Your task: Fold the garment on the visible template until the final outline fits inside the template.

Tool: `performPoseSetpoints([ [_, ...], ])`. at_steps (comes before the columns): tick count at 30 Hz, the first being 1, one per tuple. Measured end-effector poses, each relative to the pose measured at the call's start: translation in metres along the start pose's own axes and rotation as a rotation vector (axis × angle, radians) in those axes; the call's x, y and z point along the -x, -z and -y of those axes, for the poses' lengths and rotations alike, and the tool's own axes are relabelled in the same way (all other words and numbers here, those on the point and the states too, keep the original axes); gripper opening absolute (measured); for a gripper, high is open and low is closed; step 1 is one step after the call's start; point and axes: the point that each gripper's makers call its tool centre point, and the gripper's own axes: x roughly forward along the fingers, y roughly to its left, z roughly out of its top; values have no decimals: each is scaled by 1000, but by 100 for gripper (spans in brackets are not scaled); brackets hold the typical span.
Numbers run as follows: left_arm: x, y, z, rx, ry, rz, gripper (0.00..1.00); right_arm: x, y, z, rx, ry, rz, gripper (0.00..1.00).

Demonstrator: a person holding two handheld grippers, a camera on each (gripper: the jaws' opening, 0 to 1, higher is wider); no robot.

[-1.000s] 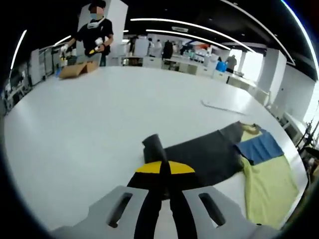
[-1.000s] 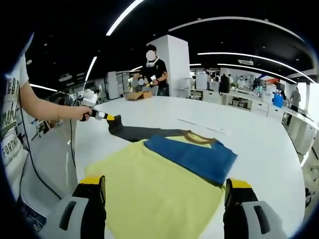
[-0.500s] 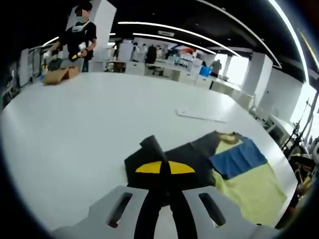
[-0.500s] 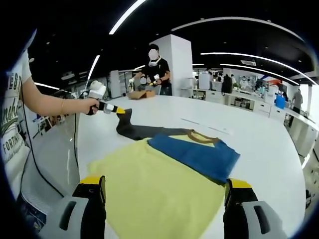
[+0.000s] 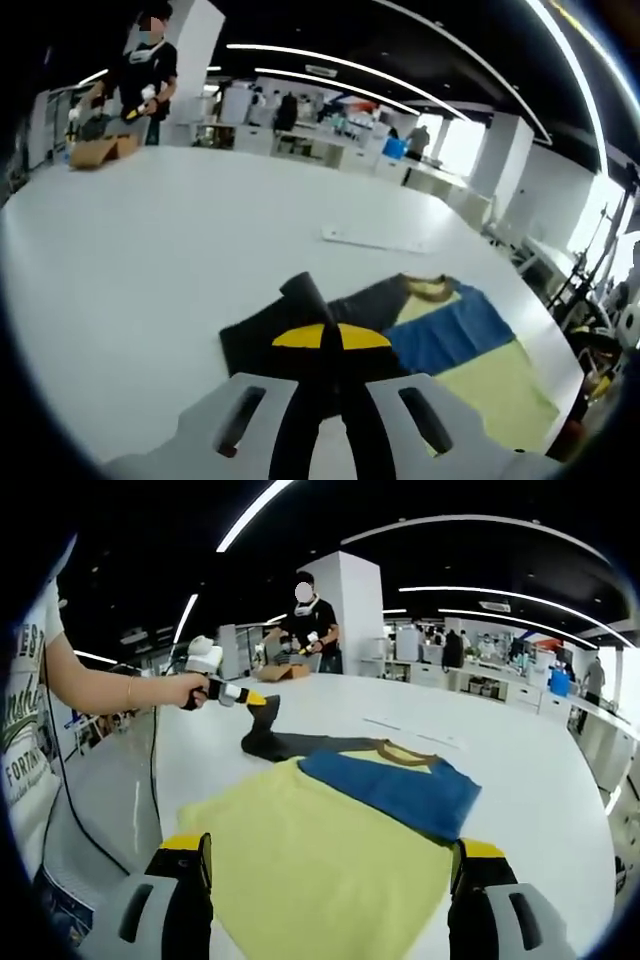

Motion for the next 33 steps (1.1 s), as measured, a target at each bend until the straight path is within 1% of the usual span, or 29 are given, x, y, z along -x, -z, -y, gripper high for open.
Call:
performPoseSetpoints([
  [5, -8, -8, 20, -2, 35, 13, 0, -1, 0, -2, -4, -1, 3, 99],
  [9, -13, -10, 32, -5, 57, 13, 0, -2, 1, -5, -16, -4, 10, 99],
  [18, -22, -16, 53, -12, 96, 13, 0, -3, 3, -6, -22, -7, 16, 99],
  [24, -30, -18, 73, -50, 144, 1, 0, -2, 3, -9, -23, -11, 18, 99],
  [33, -44, -18, 100, -83, 190, -18, 0, -3, 7, -12, -33, -14, 20, 99],
])
